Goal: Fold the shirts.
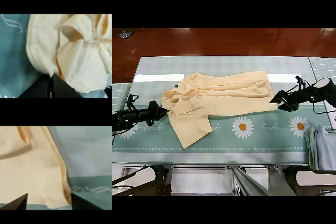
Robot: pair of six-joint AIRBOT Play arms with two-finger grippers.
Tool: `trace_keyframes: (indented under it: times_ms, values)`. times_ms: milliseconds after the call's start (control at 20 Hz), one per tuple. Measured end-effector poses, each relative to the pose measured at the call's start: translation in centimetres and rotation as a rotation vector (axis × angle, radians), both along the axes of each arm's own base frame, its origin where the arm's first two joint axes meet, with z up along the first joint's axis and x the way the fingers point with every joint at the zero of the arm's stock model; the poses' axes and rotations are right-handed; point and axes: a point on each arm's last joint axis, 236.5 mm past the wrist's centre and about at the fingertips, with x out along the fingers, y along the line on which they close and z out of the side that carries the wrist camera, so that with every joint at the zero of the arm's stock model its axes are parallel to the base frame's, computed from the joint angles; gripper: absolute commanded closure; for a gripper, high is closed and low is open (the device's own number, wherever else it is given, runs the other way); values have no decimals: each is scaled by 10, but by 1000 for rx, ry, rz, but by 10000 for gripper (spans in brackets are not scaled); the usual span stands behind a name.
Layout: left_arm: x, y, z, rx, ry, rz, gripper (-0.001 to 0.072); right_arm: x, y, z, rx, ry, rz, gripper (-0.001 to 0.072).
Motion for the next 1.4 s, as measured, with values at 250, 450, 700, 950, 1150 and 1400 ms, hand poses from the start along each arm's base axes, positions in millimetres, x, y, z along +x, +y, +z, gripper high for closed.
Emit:
trace_keyframes:
  times_ms: [250,450,700,950,1150,1400]
  values:
    - [0,-1,1,-3,-2,-5,688,21,23,2,6,-34,57,687]
    - [20,-1,43,-12,-97,-59,688,56,18,55,-6,-151,113,688]
    - [83,9,236,68,-576,-67,689,130,-17,249,-111,-593,92,688]
    - [53,-3,461,296,-1048,-30,689,78,-34,452,-258,-1023,32,688]
    - [-23,-27,573,570,-1263,1,689,-24,-26,555,-411,-1272,2,687]
    - [-125,-34,613,965,-1275,122,689,-150,-10,606,-584,-1423,-52,687]
